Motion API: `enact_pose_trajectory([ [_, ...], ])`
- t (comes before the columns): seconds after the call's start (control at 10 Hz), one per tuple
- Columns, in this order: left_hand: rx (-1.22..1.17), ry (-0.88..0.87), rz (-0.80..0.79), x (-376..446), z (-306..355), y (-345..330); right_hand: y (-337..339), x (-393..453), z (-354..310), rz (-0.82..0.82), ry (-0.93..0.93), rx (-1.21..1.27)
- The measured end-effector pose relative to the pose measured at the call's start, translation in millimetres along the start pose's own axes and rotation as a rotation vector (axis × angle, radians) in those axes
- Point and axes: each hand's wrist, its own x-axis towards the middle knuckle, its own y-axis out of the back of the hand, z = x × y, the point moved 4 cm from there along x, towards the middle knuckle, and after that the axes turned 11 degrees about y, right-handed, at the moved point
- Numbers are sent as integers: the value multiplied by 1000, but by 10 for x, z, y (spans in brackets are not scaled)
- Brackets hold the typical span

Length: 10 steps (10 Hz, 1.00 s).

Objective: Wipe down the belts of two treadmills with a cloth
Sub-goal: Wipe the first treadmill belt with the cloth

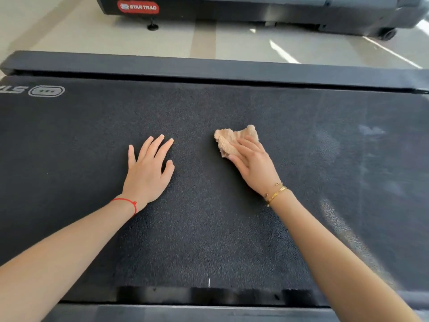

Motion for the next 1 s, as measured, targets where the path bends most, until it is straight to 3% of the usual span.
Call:
enact_pose_trajectory([
  [0.2, -18, -5, 30, -18, 11, 6, -17, -594, -522, -182, 214, 57],
  [0.3, 2, 7, 42, -49, 21, 5, 58, -539, -368, -176, 185, -29],
  [0.4, 7, 42, 20, -108, 62, -20, 85, -440, -275, -67, 57, -47],
  [0.5, 19, 63, 5, -207, 78, -73, 11, -576, -499, -98, 108, 24],
  [0.7, 30, 37, 51, -295, 82, -79, -108, -1217, -1240, -293, 379, 158],
  [0.8, 35, 31, 52, -302, 85, -76, -112, -1275, -1252, -287, 439, 98],
  [1.0, 50, 37, 49, -316, 93, -82, 36, -847, -641, -96, 188, -77],
])
